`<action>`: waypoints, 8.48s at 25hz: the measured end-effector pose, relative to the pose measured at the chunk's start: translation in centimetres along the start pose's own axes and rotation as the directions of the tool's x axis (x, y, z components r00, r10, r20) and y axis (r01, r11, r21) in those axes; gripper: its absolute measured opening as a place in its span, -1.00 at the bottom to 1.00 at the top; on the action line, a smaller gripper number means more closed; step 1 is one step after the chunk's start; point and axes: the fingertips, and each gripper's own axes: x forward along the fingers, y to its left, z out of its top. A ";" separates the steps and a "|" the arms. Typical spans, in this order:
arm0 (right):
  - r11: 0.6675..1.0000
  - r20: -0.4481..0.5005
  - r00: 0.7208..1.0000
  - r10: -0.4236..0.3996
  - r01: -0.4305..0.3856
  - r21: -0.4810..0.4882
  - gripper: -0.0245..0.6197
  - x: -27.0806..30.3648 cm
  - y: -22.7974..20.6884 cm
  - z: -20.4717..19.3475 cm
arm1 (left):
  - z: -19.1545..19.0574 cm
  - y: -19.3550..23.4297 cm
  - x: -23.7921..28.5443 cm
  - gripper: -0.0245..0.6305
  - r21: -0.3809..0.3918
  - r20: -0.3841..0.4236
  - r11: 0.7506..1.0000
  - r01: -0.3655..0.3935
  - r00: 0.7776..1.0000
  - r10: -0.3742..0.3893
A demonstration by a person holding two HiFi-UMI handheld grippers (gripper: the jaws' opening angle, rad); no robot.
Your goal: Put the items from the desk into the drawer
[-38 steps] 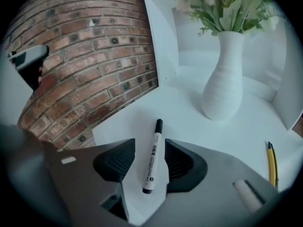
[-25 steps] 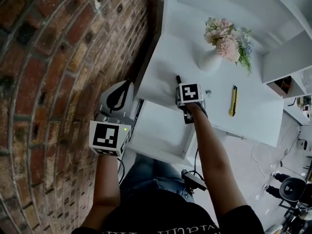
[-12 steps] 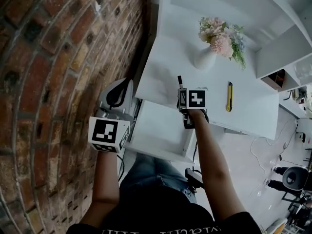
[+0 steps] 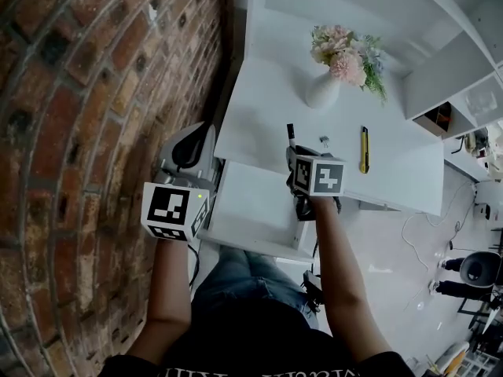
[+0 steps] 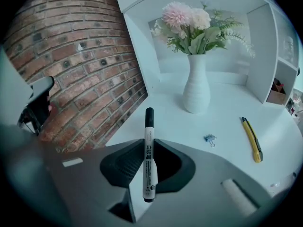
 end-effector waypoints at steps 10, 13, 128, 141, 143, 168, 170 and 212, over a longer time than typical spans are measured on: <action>0.993 -0.100 0.991 0.091 -0.083 0.083 -0.69 0.5 3.6 -7.1 | -2.2 -1.1 0.5 -0.93 -0.018 -0.037 0.999 0.047 0.998 -0.048; 0.992 -0.148 0.983 0.104 -0.092 0.088 -0.69 0.9 4.5 -9.9 | -2.8 -1.2 0.5 -0.93 -0.028 -0.042 0.998 0.053 0.998 -0.054; 0.977 0.243 0.965 -0.094 0.137 -0.166 -0.40 -1.3 -12.3 0.1 | -1.0 -3.2 2.0 -0.93 0.036 -0.063 0.999 0.033 0.998 -0.031; 0.978 -0.008 0.991 -0.137 0.134 -0.160 -0.41 5.7 -16.2 -2.1 | -2.1 -3.0 2.4 -0.93 0.039 -0.103 0.999 0.016 0.995 -0.012; 0.982 -0.020 0.991 -0.132 0.128 -0.136 -0.42 6.0 -16.3 -2.4 | -2.1 -2.9 2.2 -0.93 0.042 -0.108 0.999 0.012 0.994 -0.008; 0.972 0.186 0.982 -0.036 0.078 -0.223 -0.57 -5.0 -6.5 -2.3 | -0.9 -2.6 0.0 -0.93 -0.007 -0.024 0.999 0.052 0.998 -0.053; 0.973 0.191 0.981 -0.018 0.061 -0.222 -0.57 -5.5 -5.6 -2.9 | -1.1 -2.6 -0.1 -0.93 -0.016 -0.025 0.998 0.054 0.998 -0.055; 0.982 -0.297 0.954 0.034 -0.087 -0.168 -0.57 18.3 -0.8 -23.9 | -8.3 -3.1 1.6 -0.93 -0.033 -0.105 0.987 0.160 0.981 -0.162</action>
